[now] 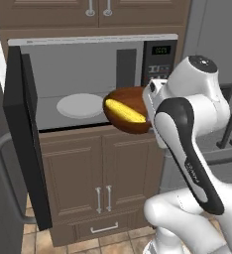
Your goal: Pick the corn from the sink and place it in the bowl. Then pick the bowl and place it in the microwave. Then close the microwave door and press the start button.
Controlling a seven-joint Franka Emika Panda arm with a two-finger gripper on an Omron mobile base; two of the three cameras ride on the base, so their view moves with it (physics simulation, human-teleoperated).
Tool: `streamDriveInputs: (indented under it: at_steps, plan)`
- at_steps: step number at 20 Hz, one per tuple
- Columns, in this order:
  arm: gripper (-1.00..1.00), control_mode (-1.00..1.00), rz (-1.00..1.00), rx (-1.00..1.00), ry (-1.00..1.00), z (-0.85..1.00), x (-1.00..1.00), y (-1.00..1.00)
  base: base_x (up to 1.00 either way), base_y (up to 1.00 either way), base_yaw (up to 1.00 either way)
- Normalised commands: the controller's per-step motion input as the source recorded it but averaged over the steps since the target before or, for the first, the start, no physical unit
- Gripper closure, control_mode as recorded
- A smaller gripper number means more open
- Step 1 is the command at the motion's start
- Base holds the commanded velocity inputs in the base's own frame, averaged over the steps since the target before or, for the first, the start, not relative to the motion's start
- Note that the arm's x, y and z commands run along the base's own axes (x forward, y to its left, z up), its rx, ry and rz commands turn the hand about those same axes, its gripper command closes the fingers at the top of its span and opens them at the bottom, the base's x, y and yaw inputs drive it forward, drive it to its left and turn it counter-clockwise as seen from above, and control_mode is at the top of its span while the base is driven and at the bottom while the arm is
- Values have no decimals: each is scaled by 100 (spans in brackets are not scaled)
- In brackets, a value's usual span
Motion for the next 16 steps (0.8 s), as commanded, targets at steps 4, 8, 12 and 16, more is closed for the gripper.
streamDriveInputs:
  at_steps: [4,8,12,16]
  plan:
    - [100,-100,0,0,8,0,100,34,0,0,0]
    - [100,-100,0,0,12,-16,100,28,0,0,0]
    - [100,-100,0,-3,5,-24,92,49,0,0,0]
    - [100,-100,0,-2,0,-18,100,38,0,0,0]
